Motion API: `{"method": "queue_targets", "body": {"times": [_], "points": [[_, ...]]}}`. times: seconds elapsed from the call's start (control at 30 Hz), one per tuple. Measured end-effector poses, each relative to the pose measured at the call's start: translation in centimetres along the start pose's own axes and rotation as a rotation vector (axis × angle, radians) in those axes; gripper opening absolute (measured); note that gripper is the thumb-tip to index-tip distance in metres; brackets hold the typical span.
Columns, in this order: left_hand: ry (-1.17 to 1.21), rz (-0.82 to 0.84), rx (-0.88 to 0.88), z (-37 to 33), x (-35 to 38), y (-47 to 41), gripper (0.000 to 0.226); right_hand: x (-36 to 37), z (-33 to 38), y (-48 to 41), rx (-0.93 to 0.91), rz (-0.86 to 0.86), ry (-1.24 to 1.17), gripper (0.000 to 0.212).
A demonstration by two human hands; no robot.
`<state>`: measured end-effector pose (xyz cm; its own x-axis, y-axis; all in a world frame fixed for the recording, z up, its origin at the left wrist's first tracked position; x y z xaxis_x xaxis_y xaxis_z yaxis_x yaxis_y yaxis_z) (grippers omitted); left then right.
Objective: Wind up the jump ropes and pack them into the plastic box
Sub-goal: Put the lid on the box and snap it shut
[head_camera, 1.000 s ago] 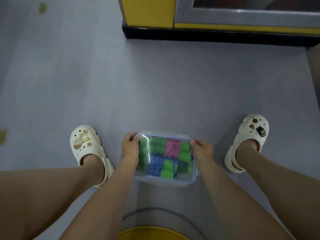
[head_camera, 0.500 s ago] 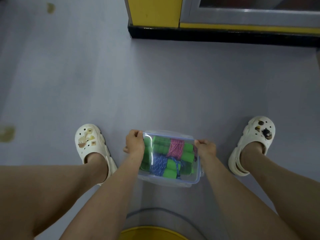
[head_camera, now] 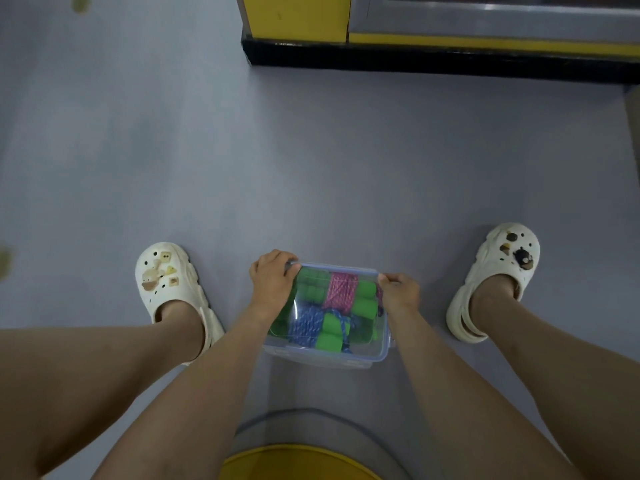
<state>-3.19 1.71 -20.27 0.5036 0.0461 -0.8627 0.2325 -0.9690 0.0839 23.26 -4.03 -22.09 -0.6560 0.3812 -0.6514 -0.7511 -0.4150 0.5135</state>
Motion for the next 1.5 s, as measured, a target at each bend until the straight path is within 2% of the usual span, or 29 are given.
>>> {"method": "queue_targets", "body": {"times": [0.23, 0.3, 0.37, 0.43, 0.5, 0.6, 0.7, 0.8, 0.97, 1.17, 1.23, 1.33, 1.5], "points": [[-0.001, 0.108, -0.065, -0.2, 0.3, -0.4, 0.017, 0.0, -0.4, -0.2, -0.013, -0.025, 0.012, 0.007], [-0.094, 0.104, 0.026, -0.9, 0.3, -0.2, 0.02, 0.1, -0.5, -0.2, -0.015, -0.035, 0.004, 0.006], [-0.174, 0.097, 0.198, -2.7, 0.7, 0.6, 0.024, 0.2, -0.5, -0.1, -0.009, -0.042, -0.016, 0.009], [-0.158, 0.181, 0.371, -5.7, 2.2, 2.1, 0.032, 0.3, -0.6, -0.1, -0.005, -0.031, -0.003, 0.011], [-0.102, 0.275, 0.468, -8.7, 4.2, 3.5, 0.037, 0.3, -0.8, -0.4, 0.003, -0.015, 0.01, 0.011], [-0.021, 0.254, 0.37, -10.5, 5.4, 3.7, 0.046, 0.5, -0.7, -0.5, 0.003, 0.008, 0.012, 0.01], [-0.019, 0.201, 0.276, -10.0, 5.9, 2.9, 0.029, 0.7, -0.8, -0.7, 0.0, 0.001, 0.01, 0.013], [-0.028, 0.202, 0.256, -10.2, 6.1, 2.5, 0.025, 0.7, -1.0, -0.9, 0.003, -0.001, -0.005, 0.02], [-0.037, 0.25, 0.206, -10.1, 6.6, 2.3, 0.021, 0.8, -1.2, -0.8, -0.001, 0.022, 0.0, 0.012], [0.056, 0.363, 0.21, -9.9, 6.2, 2.3, 0.026, 1.1, -1.8, -0.9, 0.028, 0.039, 0.003, 0.021], [-0.032, 0.299, 0.238, -8.4, 5.0, 1.9, 0.032, 1.1, -1.9, -1.0, 0.032, 0.043, 0.0, 0.02], [-0.201, 0.145, 0.114, -3.7, 1.9, 0.9, 0.04, 1.4, -2.4, -1.4, 0.024, 0.052, -0.023, 0.019], [-0.02, 0.029, 0.045, -1.4, 0.5, 0.4, 0.044, 1.3, -1.6, -0.8, 0.009, 0.047, -0.017, 0.022]]}}
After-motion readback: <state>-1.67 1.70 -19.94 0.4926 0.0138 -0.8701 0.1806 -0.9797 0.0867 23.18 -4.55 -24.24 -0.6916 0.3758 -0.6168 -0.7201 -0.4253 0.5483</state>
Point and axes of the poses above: each hand's wrist, its own y-axis away from the middle knuckle, its own x-axis out of the palm, z = x × y, the point moved 8 cm from there along -y, towards the middle knuckle, and after that the axes turned 15 degrees about -z, right-handed, at the moved point
